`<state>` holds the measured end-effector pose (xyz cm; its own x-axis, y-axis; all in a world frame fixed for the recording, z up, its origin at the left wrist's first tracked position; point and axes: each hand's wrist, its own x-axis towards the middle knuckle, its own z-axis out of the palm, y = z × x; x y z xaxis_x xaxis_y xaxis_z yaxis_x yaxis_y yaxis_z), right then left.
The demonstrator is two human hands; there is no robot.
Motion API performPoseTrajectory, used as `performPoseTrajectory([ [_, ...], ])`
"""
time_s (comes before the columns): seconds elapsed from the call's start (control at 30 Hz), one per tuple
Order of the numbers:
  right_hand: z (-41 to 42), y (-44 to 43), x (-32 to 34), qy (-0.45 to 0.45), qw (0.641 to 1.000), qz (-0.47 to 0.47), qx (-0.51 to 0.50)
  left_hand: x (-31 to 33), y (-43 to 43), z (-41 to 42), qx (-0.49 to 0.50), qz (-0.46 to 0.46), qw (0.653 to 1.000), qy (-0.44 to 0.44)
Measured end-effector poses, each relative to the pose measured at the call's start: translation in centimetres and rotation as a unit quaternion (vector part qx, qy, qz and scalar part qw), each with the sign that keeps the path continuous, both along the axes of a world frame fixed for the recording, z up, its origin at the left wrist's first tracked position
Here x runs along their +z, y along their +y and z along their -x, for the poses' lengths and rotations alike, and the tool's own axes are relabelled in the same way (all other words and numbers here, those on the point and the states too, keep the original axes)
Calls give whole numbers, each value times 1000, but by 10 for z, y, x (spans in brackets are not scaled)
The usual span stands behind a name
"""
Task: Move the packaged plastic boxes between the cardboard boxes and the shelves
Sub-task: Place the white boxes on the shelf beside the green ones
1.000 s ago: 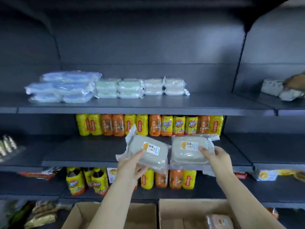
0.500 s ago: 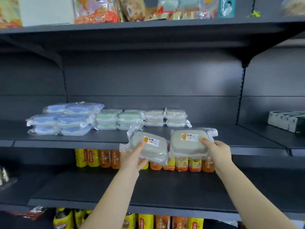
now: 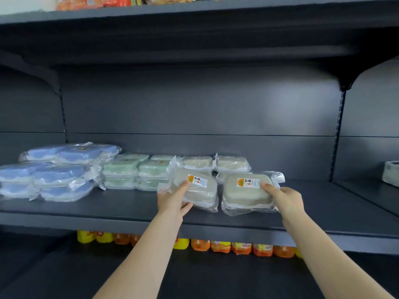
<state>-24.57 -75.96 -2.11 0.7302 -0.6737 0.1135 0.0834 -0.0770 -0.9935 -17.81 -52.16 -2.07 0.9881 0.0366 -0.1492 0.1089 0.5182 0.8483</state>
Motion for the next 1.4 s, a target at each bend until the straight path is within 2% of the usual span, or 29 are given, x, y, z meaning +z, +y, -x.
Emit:
performPoseTrajectory([
  [0.33,-57,-11,-9,10,999,3,-35,-6,-37,-90,13,4,1000,24],
  [0.4,-68,-12,-14,13,999,11,-44,-10,-40,-104,-10,-31,999,28],
  [0.5,-77,-12,-19,18,999,13,-50,-19,-36,-120,-26,-136,990,6],
  [0.6,-81,-14,-23,17,998,6,-55,-26,-25,-129,-49,-271,961,-27],
  [0.77,-77,-12,-8,13,997,21,-68,-21,-3,-125,-88,-466,877,-82],
  [0.83,-77,-11,4,-6,997,20,-73,-19,8,-121,-100,-500,855,-94],
  [0.9,-80,-7,17,-23,997,17,-74,-20,21,-118,-102,-505,851,-101],
  [0.97,-86,5,31,-30,998,12,-52,-22,34,-115,-77,-501,853,-122],
  [1.07,-105,32,44,-29,1000,1,-8,-25,49,-115,-36,-539,825,-165],
  [1.17,-132,65,48,11,999,49,5,-25,57,-121,-43,-528,828,-181],
  [1.27,-155,94,39,99,984,150,-9,-24,61,-124,-36,-542,813,-210],
  [1.4,-170,110,15,110,946,292,-85,-21,61,-125,22,-590,757,-280],
])
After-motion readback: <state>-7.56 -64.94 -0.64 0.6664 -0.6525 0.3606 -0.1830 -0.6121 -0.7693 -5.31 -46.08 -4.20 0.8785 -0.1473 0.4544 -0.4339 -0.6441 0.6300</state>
